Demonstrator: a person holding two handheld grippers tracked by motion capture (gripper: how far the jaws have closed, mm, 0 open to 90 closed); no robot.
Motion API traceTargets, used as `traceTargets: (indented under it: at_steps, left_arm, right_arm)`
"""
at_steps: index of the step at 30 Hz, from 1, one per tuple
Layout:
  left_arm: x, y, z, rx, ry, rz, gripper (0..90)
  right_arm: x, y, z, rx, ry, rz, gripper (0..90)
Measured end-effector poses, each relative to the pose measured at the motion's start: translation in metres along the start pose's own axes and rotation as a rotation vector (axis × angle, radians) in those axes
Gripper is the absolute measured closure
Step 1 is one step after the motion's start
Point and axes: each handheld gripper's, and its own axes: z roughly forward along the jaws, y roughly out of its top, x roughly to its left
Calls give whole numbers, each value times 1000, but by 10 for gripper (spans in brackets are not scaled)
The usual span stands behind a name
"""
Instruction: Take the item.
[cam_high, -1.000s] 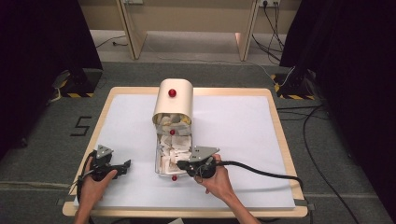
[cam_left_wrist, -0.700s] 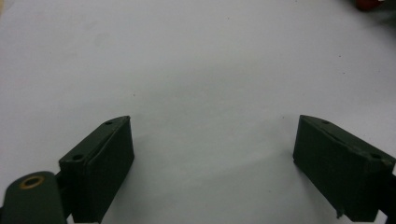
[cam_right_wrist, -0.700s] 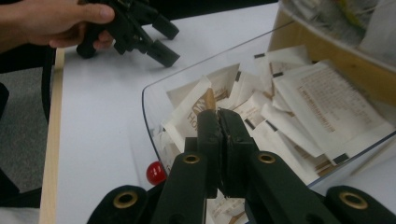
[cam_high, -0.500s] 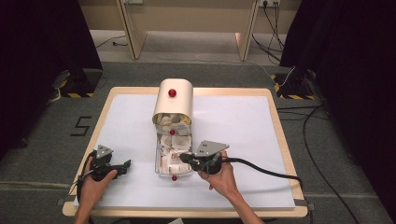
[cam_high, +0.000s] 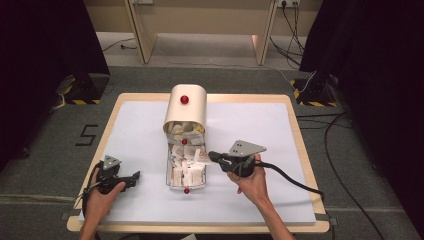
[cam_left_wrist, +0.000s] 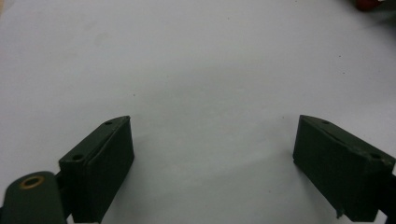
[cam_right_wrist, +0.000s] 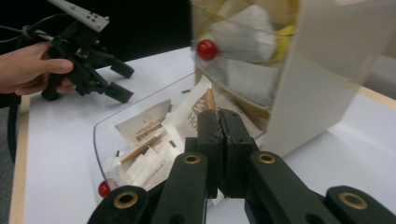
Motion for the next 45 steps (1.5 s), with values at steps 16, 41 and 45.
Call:
traceTargets:
  at_steps: [16,41,45]
  left_arm:
    - [0,0,0,-1,-1,-1,116]
    - [0,0,0,-1,-1,-1,116]
    - [0,0,0,-1,-1,-1,115]
  right_arm:
    - [-29,-5,-26,-29,-83,67,883]
    - [-62,-28,-48,-12,-178,143,883]
    - [-65,-30,-50,-11,-187,152,883]
